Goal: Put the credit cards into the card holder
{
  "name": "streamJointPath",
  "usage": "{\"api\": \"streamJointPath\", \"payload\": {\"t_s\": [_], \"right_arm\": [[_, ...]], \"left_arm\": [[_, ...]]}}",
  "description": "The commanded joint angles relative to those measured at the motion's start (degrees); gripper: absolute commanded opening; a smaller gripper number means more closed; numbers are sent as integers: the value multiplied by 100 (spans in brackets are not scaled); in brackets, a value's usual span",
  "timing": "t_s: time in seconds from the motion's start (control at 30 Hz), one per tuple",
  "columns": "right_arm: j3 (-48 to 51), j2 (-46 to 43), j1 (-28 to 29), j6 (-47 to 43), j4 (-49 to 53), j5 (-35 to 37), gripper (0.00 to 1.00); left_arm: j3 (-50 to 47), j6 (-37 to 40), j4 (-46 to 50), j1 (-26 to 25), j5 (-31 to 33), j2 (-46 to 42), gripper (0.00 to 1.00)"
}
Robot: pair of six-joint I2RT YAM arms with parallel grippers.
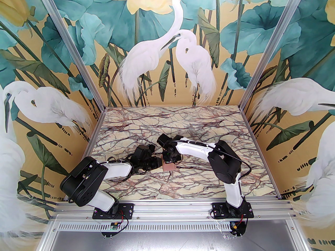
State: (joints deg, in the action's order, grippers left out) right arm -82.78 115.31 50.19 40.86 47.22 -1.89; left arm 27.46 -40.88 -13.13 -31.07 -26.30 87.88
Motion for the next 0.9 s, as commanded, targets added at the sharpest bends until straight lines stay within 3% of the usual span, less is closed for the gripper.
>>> {"api": "streamJointPath", "payload": {"t_s": [0.0, 0.57, 0.87], "right_arm": [[-123, 73, 1, -101, 197, 150, 20], [84, -223, -25, -103, -62, 102, 8], [737, -1053, -283, -179, -278, 145, 1]], "left_arm": [[-37, 19, 45, 31, 99, 129, 24], [-40, 10, 56, 31, 140, 134, 23], [60, 31, 286, 31, 191, -33, 29]]}}
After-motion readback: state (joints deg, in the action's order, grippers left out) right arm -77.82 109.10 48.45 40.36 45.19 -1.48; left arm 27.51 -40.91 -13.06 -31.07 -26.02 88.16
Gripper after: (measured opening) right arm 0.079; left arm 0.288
